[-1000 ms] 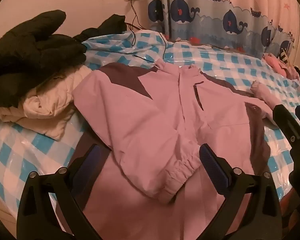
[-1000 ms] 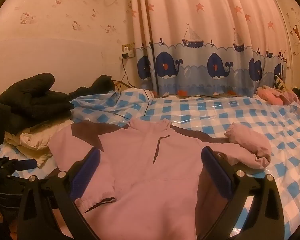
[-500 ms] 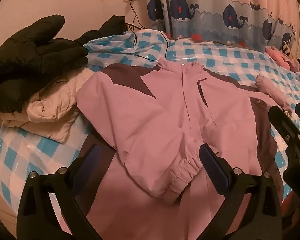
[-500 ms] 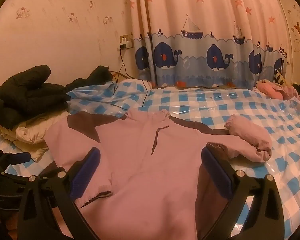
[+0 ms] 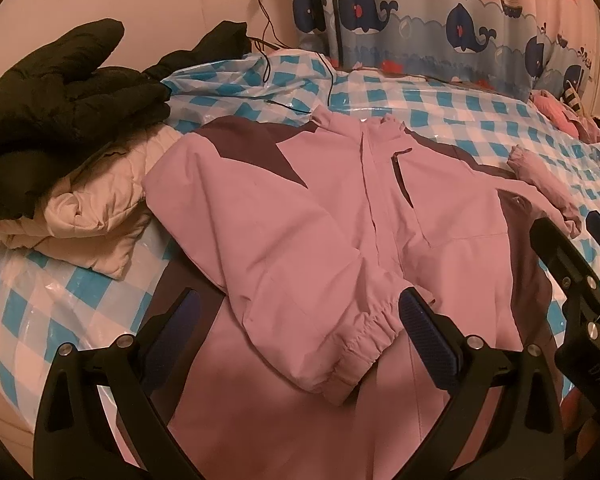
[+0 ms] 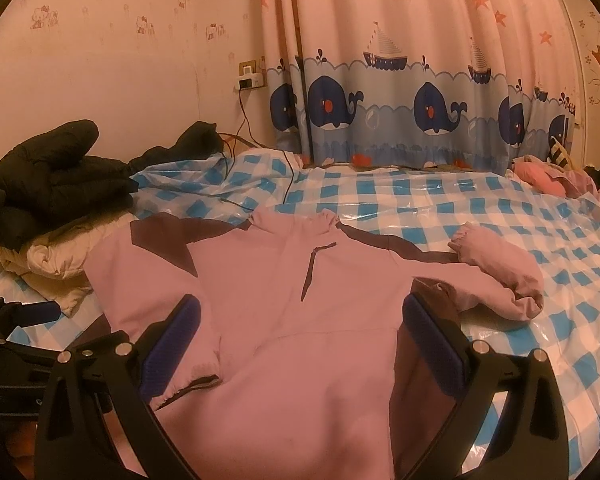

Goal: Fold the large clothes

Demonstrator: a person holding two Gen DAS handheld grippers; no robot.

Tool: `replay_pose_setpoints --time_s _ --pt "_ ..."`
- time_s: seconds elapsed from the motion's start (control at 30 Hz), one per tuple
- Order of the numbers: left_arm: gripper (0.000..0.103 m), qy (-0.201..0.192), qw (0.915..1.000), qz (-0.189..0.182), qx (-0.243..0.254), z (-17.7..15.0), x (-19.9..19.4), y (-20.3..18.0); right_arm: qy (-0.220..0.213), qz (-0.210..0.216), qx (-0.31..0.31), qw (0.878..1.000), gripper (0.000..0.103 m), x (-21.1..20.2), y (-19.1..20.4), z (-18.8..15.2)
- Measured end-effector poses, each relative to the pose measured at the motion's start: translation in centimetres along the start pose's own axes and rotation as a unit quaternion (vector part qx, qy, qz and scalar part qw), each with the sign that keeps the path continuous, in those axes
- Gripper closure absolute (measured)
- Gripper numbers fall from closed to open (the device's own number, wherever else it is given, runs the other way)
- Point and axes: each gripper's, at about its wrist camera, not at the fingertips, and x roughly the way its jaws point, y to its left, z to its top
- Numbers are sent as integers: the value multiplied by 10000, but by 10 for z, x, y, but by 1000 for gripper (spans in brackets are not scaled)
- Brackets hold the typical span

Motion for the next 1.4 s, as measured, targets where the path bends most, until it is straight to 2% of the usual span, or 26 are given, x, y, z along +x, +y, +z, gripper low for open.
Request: replay_pose_setpoints --time_s 0.47,0.77,1.0,1.23,1.3,1.4 --pt "8 81 10000 -6 -26 0 2 1 35 -13 -16 10000 6 3 1 -3" --pt "8 123 9999 8 36 0 6 0 198 -263 -82 9994 6 12 -8 -10" --pt "8 130 9999 6 55 0 7 -1 627 -613 -260 9958 6 32 -20 -20" --pt "8 135 9999 -20 -34 1 8 -1 984 -675 -468 9918 6 56 -43 -43" --pt "8 140 9999 -32 -46 2 9 -1 1234 -647 -369 9896 6 67 -55 -52" --pt "8 157 9999 -49 -36 4 10 0 2064 -462 -128 9773 6 92 -67 -66"
